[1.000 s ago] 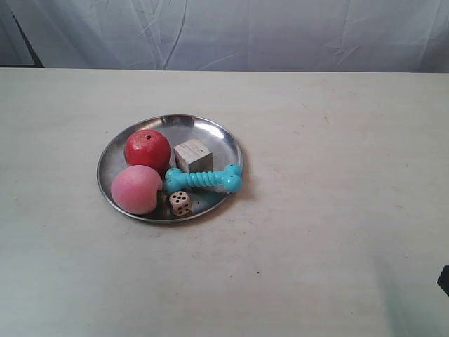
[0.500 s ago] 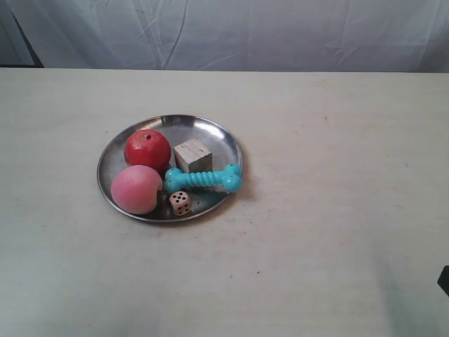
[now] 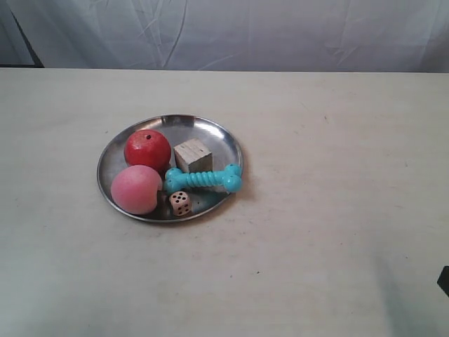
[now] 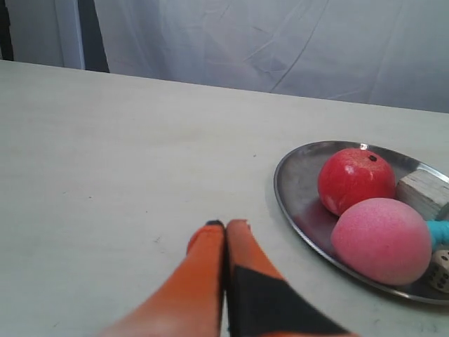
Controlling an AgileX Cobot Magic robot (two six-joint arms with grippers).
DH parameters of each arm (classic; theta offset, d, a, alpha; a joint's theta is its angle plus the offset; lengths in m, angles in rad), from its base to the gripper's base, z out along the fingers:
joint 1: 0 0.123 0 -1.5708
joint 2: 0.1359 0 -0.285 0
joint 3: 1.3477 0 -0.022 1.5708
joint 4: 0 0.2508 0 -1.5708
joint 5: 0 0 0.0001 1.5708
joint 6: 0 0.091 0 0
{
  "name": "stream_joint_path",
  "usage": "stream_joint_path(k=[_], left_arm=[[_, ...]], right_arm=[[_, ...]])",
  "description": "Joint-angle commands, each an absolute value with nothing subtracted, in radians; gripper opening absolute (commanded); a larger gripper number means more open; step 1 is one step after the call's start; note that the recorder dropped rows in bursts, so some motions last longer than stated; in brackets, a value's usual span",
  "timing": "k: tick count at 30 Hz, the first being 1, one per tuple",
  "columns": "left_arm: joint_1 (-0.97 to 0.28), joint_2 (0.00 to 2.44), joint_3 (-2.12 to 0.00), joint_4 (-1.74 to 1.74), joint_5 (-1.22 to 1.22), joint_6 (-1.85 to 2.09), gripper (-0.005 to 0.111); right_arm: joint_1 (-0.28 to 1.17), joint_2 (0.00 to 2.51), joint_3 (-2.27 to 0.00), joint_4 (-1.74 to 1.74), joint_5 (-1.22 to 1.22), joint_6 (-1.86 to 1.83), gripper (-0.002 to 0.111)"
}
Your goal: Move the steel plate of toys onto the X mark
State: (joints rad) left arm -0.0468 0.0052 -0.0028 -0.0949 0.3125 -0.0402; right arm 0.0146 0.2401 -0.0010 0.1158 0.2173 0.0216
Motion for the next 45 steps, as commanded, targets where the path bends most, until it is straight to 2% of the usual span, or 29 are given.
stream_joint_path(k=[1, 13, 17, 45], left_arm=[[-0.042, 0.000, 0.000, -0.049, 0.298, -0.046, 0.000], [-0.042, 0.000, 0.000, -0.047, 0.296, -0.046, 0.000], [-0.042, 0.000, 0.000, -0.047, 0.180, -0.046, 0.000], [-0.042, 0.000, 0.000, -0.047, 0.182, -0.046, 0.000]], right_arm=[[0.011, 0.237, 0.000, 0.113, 0.214, 0.020, 0.000], [0.011, 0.237, 0.000, 0.113, 0.214, 0.020, 0.000], [0.011, 0.237, 0.000, 0.113, 0.214, 0.020, 0.000], [0.011, 0.238, 0.000, 0.113, 0.216, 0.020, 0.000]])
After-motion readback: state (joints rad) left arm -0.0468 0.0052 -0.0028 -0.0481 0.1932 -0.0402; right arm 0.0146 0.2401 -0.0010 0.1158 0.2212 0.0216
